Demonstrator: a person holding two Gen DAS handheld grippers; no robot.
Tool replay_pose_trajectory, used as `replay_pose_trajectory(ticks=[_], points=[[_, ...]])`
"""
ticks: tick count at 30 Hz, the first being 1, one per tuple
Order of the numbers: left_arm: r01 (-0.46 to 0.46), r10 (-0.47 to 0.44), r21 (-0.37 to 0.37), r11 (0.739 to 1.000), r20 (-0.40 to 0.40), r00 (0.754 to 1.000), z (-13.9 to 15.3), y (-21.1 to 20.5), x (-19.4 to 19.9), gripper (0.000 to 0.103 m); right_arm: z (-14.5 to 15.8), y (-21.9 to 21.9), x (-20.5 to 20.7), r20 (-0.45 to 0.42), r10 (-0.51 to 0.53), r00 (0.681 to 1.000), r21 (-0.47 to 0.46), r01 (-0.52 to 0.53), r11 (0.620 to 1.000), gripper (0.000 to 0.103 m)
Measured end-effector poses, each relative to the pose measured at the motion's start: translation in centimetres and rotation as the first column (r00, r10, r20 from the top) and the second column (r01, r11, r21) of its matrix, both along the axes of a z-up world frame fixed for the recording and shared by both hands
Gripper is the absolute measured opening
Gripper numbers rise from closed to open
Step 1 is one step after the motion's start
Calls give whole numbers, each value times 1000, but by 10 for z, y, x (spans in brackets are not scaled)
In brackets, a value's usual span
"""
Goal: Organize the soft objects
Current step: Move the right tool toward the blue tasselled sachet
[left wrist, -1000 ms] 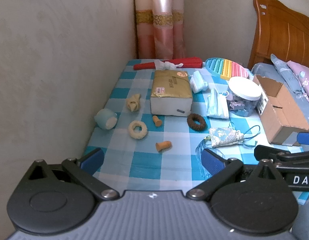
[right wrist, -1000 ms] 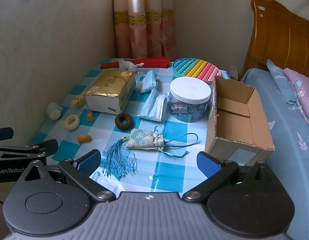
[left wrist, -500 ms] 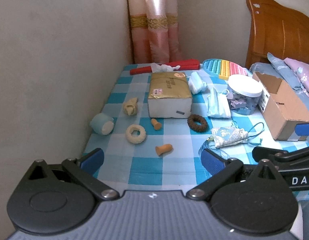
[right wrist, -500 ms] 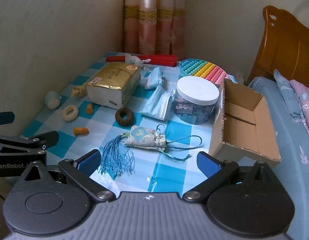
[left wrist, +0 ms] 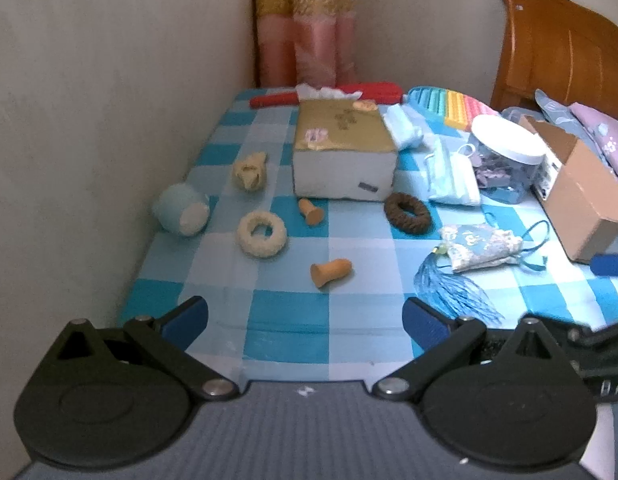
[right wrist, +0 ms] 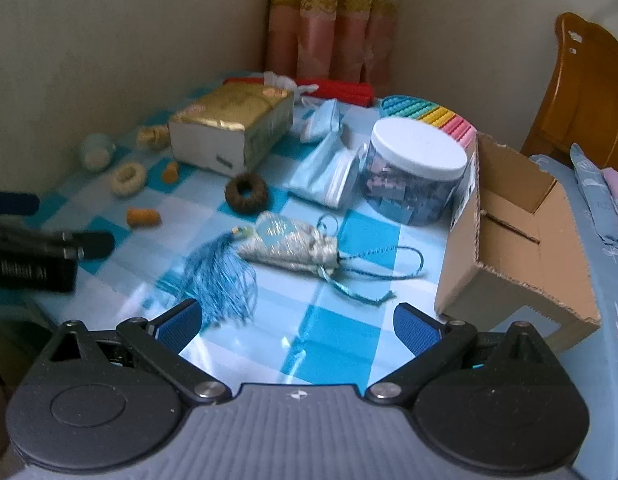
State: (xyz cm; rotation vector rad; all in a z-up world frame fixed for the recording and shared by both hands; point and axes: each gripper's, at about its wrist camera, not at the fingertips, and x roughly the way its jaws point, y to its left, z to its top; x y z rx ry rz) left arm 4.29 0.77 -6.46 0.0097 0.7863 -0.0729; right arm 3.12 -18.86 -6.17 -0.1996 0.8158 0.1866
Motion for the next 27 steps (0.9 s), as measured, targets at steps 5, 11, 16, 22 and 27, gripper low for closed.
replay_pose_trajectory(ticks=[5, 11, 16, 22, 27], points=[[-34, 34, 1, 999, -18, 999, -11, 2, 15, 102, -17, -6, 4, -18, 18, 1000, 3, -18, 1000, 103], [-49, 49, 9, 999, -29, 998, -19, -4, 35, 102, -29, -9, 12, -21, 38, 999, 13, -38, 999, 103], [-81, 82, 9, 997, -37, 996, -25, -8, 50, 102, -35, -11, 17, -20, 61, 998, 34, -61, 998, 103], [-132, 134, 58, 990, -29, 991, -31, -16, 56, 101, -37, -15, 22, -24, 75, 997, 66, -73, 995, 103], [-139, 140, 61, 988, -19, 990, -31, -23, 54, 86, -38, -17, 19, -11, 78, 997, 78, -77, 994, 103]])
